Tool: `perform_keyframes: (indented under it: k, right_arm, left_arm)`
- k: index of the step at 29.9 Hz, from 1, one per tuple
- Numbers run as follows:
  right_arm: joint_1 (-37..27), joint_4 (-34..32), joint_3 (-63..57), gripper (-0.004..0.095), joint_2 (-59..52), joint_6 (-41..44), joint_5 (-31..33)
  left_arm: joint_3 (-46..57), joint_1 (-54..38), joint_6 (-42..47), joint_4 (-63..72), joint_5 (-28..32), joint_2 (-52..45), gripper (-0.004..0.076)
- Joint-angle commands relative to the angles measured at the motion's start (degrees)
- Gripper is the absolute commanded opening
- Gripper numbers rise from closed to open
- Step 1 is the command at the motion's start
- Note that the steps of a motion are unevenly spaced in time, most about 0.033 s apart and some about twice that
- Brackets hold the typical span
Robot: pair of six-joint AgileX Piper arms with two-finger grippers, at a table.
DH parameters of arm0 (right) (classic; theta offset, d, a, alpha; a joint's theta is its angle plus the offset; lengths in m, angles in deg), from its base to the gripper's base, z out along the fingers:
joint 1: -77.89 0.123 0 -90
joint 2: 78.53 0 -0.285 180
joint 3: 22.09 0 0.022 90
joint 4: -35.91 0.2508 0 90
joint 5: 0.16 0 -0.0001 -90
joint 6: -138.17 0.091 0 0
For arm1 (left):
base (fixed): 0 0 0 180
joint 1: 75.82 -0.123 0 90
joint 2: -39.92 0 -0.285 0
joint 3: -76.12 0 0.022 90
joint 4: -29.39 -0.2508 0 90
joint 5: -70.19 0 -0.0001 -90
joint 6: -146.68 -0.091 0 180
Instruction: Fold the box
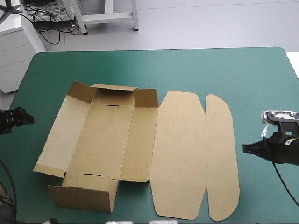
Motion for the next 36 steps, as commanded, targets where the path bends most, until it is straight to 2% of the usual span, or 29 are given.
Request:
perform_keyframes:
  k: [1,6,16,25,36]
  right_arm:
    - [-0.4,0.7,1.3,-0.0020,-0.5,-0.5,-1.8]
    - [-0.4,0.7,1.3,-0.0020,-0.5,-1.0,-1.8]
    - [-0.4,0.7,1.3,-0.0020,-0.5,-1.1,-1.6]
    - [-0.4,2.3,1.3,-0.0020,-0.5,-1.4,-1.9]
    - [-0.4,2.4,1.3,-0.0020,-0.5,-1.4,-1.8]
  left_arm:
    - [1.3,1.6,-4.9,5.6,-2.7,-1.4,0.0617]
    - [5.7,4.9,-8.0,5.0,-2.8,0.6,0.0617]
    - [11.4,11.6,-8.3,-0.6,-3.0,2.9,0.0617]
    - [15.1,12.1,-10.1,3.8,-3.0,2.9,0.0617]
    - [16.2,18.2,-10.1,4.4,-3.0,2.9,0.0594]
